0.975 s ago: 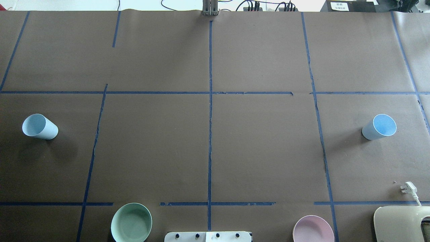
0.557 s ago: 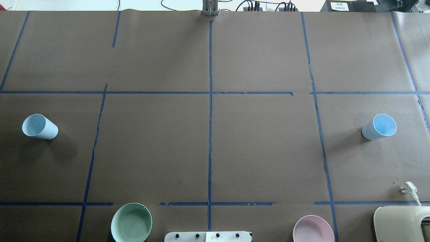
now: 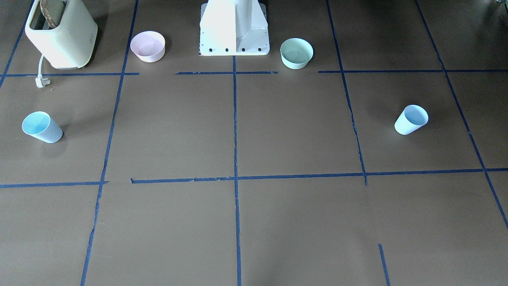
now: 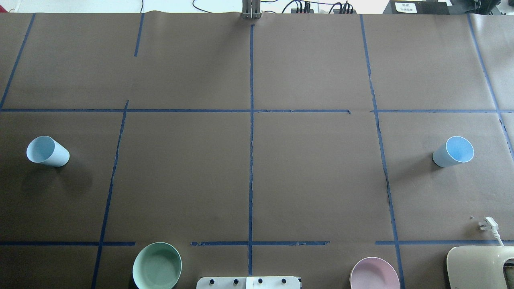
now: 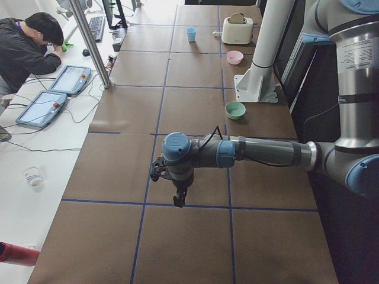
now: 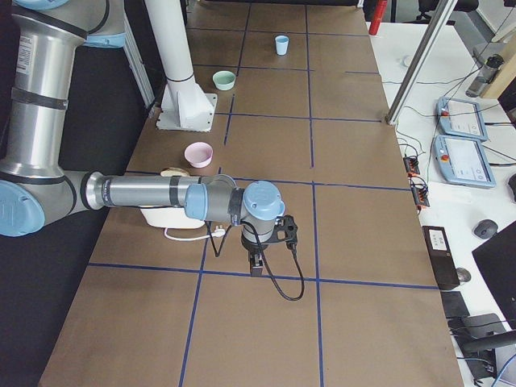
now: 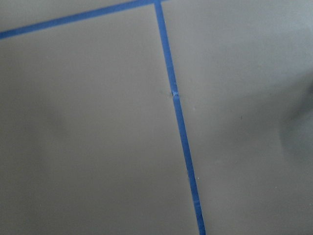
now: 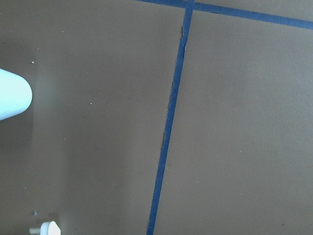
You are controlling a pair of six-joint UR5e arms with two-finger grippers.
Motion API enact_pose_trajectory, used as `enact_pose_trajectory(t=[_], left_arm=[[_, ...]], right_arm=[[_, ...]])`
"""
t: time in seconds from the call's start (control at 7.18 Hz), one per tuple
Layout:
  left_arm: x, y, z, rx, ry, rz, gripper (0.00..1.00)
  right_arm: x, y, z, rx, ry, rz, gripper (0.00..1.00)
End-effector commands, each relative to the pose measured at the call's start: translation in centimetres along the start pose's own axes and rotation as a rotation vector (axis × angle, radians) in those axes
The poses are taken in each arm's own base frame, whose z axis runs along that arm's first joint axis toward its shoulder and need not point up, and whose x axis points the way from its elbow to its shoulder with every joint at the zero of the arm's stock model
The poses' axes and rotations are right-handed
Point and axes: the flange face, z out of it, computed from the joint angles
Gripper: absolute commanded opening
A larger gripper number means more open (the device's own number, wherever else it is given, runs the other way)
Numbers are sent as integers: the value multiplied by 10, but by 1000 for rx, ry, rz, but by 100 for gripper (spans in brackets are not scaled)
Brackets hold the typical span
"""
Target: Stack blue cups with both arms
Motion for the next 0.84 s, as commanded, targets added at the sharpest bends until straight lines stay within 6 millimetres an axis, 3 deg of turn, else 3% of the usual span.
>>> enact_pose_trajectory(t=[0.0, 0.14, 0.56, 0.7], left_arm=[[18, -31, -26, 87, -15, 81, 100], [21, -34, -27, 128, -21, 89, 100], [105, -60, 33, 119, 45, -117, 100], [124, -60, 51, 118, 68, -161, 100]], right_arm=[[0, 0, 0, 0, 0, 0, 100], [0, 0, 0, 0, 0, 0, 100], [0, 0, 0, 0, 0, 0, 100], [0, 0, 0, 0, 0, 0, 100]])
